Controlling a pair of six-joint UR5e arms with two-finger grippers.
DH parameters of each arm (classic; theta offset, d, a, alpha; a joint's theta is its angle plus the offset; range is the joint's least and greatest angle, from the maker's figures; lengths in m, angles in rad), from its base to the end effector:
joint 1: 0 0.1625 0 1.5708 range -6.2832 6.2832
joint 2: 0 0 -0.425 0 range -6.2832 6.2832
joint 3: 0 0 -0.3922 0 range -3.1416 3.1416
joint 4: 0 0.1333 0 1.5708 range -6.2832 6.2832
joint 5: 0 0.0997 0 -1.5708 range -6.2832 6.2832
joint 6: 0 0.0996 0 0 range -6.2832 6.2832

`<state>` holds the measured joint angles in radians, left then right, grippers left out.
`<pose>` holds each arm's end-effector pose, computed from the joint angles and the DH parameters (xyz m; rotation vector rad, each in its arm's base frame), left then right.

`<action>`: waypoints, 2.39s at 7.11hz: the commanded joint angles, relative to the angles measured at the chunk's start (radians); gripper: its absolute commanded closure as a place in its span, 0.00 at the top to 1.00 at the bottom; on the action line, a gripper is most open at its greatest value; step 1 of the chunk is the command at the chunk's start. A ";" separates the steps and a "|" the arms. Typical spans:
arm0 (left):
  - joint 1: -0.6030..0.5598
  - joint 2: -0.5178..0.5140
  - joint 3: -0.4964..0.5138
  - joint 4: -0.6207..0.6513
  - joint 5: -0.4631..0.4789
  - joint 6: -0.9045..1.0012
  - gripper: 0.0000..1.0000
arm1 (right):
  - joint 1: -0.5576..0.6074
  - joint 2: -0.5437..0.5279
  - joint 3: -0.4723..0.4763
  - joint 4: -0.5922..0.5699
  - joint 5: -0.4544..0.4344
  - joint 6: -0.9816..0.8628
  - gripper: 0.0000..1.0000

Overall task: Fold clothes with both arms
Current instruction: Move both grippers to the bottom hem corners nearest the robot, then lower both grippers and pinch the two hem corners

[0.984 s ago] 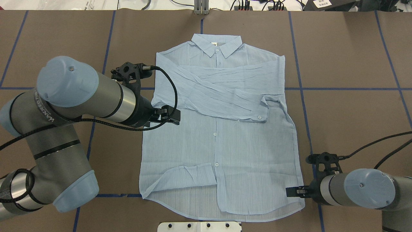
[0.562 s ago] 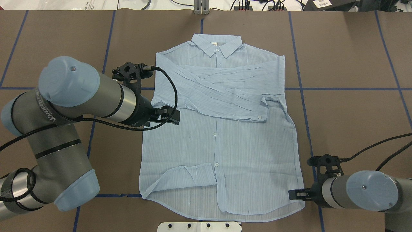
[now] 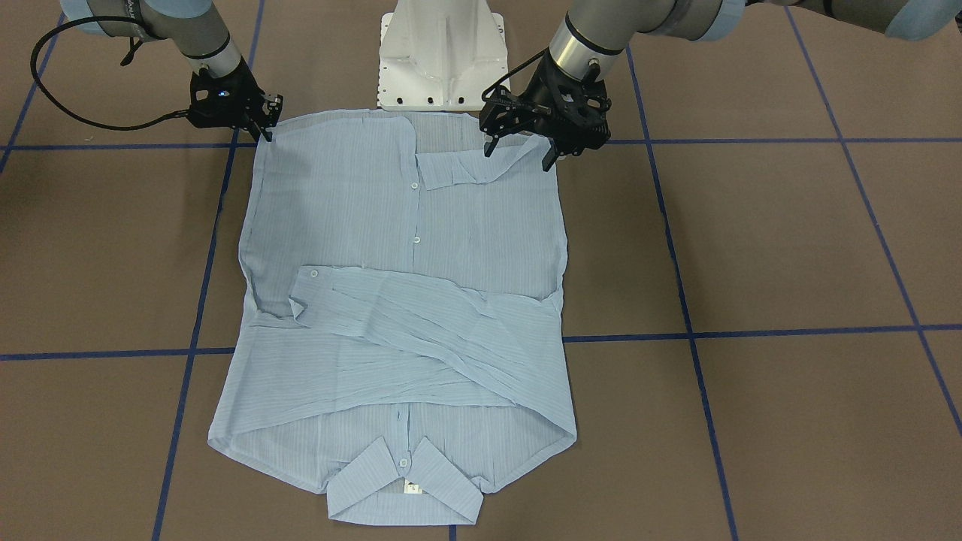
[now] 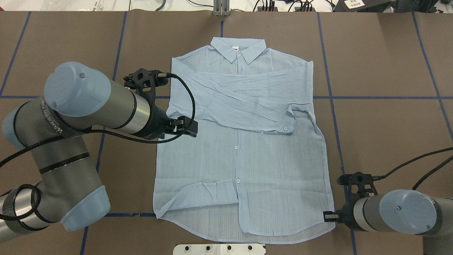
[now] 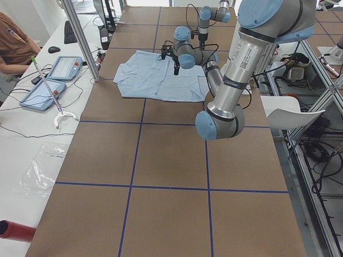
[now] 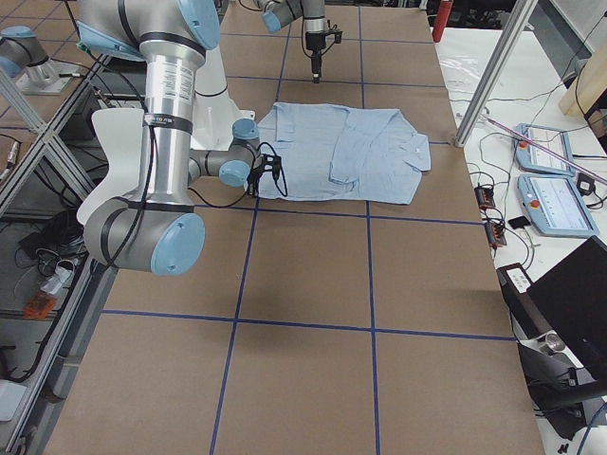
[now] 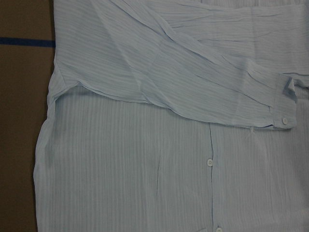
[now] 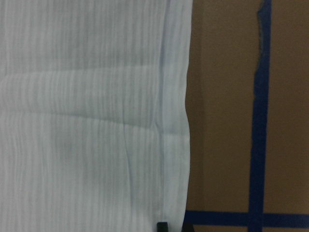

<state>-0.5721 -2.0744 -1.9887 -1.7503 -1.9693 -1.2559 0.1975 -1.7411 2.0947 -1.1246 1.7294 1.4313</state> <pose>0.4273 -0.3878 0.1750 0.1429 1.1314 -0.0094 -0.4044 -0.2008 0.4426 -0.0141 -0.8118 -0.0086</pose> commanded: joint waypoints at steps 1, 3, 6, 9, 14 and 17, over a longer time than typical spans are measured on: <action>0.000 -0.001 0.002 0.000 0.000 0.000 0.97 | -0.001 0.002 0.001 -0.014 -0.001 0.000 0.24; -0.002 -0.001 0.002 0.002 0.001 0.000 0.96 | -0.004 0.008 0.004 -0.014 0.001 0.001 0.00; 0.033 0.060 -0.007 0.008 0.022 -0.102 0.96 | 0.005 0.006 0.079 -0.012 -0.001 0.001 0.00; 0.216 0.170 -0.013 0.017 0.156 -0.279 0.91 | 0.074 0.012 0.097 -0.009 0.007 0.000 0.00; 0.248 0.200 -0.036 0.152 0.153 -0.319 0.56 | 0.097 0.011 0.094 -0.006 0.007 0.000 0.00; 0.296 0.194 -0.015 0.152 0.153 -0.359 0.55 | 0.103 0.011 0.093 -0.006 0.010 -0.002 0.00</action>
<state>-0.2956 -1.8783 -2.0112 -1.5986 -1.8162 -1.6011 0.2989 -1.7325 2.1881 -1.1305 1.7382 1.4302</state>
